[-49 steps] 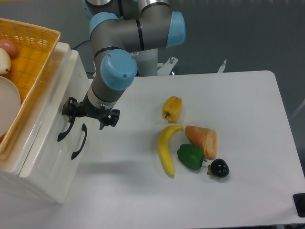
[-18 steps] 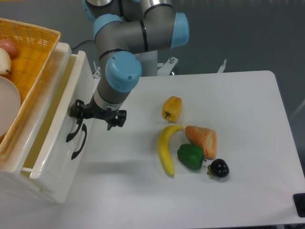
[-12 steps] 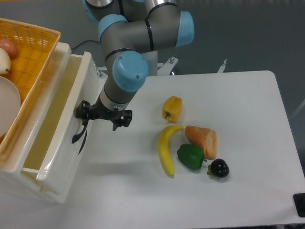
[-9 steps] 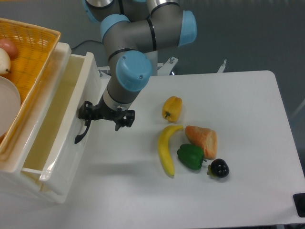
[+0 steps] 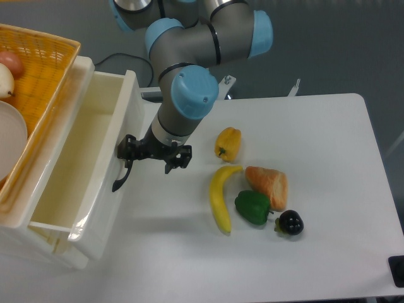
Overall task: Slide the top white drawer open
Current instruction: 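Pull the upper drawer outward from the cabinet by its handle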
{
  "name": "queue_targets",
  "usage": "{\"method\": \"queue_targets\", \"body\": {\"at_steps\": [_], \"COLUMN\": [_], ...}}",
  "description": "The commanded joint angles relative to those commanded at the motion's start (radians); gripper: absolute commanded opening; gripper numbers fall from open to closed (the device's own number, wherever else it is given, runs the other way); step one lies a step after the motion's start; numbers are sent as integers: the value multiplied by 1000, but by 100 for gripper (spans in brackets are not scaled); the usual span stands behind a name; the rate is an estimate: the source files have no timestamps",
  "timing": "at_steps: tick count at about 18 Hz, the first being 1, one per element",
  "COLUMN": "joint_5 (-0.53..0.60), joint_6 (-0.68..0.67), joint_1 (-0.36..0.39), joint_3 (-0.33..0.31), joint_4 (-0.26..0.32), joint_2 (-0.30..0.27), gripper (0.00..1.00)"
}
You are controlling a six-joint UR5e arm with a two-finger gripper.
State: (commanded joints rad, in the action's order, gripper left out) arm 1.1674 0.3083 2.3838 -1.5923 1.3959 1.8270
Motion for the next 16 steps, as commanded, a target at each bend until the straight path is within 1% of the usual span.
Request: {"method": "queue_targets", "body": {"at_steps": [11,16], "joint_5": [-2,-2], "joint_6": [0,0], "joint_1": [74,77], "joint_3": [0,0], "joint_4": [0,0], "joint_2": [-3,-2], "gripper": [100,100]}}
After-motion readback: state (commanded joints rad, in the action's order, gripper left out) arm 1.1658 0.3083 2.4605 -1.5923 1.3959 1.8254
